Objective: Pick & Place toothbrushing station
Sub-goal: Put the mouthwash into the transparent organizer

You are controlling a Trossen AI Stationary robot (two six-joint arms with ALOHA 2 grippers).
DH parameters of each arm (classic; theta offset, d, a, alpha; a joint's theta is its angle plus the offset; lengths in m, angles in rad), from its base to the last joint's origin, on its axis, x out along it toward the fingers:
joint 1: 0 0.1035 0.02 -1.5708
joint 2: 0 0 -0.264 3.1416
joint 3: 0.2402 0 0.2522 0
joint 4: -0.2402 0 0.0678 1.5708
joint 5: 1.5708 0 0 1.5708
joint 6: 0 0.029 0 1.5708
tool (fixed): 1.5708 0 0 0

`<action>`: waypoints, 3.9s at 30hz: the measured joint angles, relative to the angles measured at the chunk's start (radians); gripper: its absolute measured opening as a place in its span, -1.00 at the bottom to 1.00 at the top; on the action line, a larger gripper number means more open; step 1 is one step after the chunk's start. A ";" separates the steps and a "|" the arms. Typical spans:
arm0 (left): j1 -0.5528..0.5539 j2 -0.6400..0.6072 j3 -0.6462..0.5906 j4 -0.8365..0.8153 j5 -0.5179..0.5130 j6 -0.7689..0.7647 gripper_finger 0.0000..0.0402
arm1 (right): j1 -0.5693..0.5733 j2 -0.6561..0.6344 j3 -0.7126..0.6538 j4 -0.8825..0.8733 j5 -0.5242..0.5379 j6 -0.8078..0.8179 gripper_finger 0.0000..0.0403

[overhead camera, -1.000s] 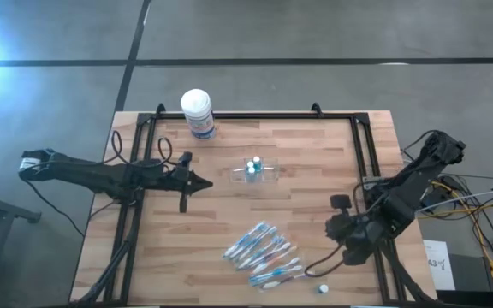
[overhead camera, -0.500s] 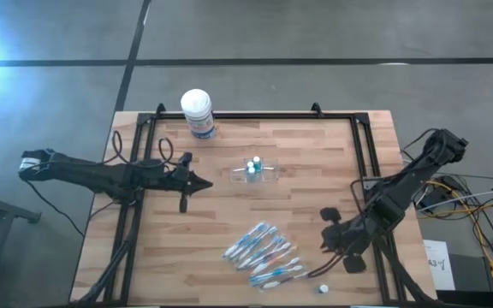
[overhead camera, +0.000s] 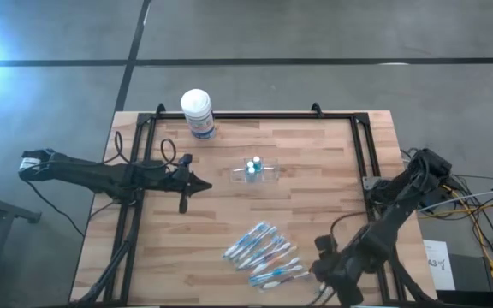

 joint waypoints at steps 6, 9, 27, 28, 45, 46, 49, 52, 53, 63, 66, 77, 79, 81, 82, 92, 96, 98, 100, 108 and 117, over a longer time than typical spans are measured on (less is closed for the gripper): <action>0.000 0.000 0.000 -0.002 0.001 0.003 -0.93 | 0.025 0.136 0.167 -0.175 0.011 -0.087 0.10; 0.000 0.000 0.000 -0.002 0.002 0.002 -0.93 | 0.030 0.188 0.197 -0.184 0.015 -0.122 0.11; -0.003 0.000 0.000 -0.002 0.019 -0.011 -0.93 | 0.037 0.252 0.198 -0.164 -0.019 -0.197 0.09; -0.003 0.000 0.000 -0.002 0.019 -0.011 -0.93 | 0.037 0.252 0.193 -0.148 -0.017 -0.201 0.09; -0.003 0.000 0.000 -0.002 0.024 -0.009 -0.93 | 0.032 0.252 0.117 -0.078 -0.039 -0.205 -0.15; -0.003 0.000 0.000 -0.002 0.024 -0.009 -0.93 | 0.032 0.252 0.117 -0.078 -0.039 -0.206 -0.19; -0.003 0.000 0.000 -0.002 0.024 -0.009 -0.93 | 0.030 0.252 0.117 -0.074 -0.042 -0.212 -0.34; -0.003 0.000 0.000 -0.002 0.024 -0.010 -0.93 | 0.028 0.252 0.116 -0.074 -0.042 -0.213 -0.48; -0.003 0.000 0.000 -0.002 0.024 -0.010 -0.93 | 0.028 0.251 0.116 -0.073 -0.042 -0.213 -0.53; -0.003 0.000 0.000 -0.002 0.024 -0.010 -0.93 | 0.014 0.227 0.113 -0.142 -0.010 -0.214 -0.58; -0.003 0.000 0.000 -0.002 0.024 -0.010 -0.93 | -0.004 0.166 0.113 -0.176 0.046 -0.209 -0.58; -0.003 0.000 0.000 -0.001 0.024 0.003 -0.93 | -0.300 -0.163 0.087 -0.192 0.310 -0.298 -0.58; -0.003 0.000 0.000 -0.001 0.022 0.007 -0.93 | -0.406 -0.207 0.086 -0.187 0.325 -0.305 -0.58; -0.003 0.000 0.000 -0.001 0.022 0.010 -0.93 | -0.522 -0.237 0.088 -0.187 0.326 -0.301 -0.58; -0.003 0.000 0.000 -0.001 0.022 0.010 -0.93 | -0.584 -0.242 0.094 -0.188 0.326 -0.288 -0.58; -0.003 0.000 0.000 -0.002 0.014 0.020 -0.93 | -0.976 -0.140 0.169 -0.146 0.128 -0.305 -0.58; -0.002 0.000 0.000 -0.002 0.014 0.020 -0.93 | -1.000 -0.039 0.231 -0.175 0.077 -0.302 -0.58; -0.001 0.000 0.000 -0.002 0.014 0.020 -0.93 | -1.000 0.020 0.268 -0.192 0.066 -0.306 -0.58; -0.001 0.000 0.000 -0.002 0.014 0.020 -0.93 | -1.000 0.077 0.305 -0.193 0.062 -0.305 -0.58; -0.001 0.000 0.000 -0.010 0.015 0.014 -0.93 | -1.002 0.248 0.519 -0.305 0.073 -0.273 -0.58; -0.001 0.000 0.000 -0.012 0.015 0.013 -0.93 | -1.011 0.387 0.703 -0.447 0.101 -0.237 -0.58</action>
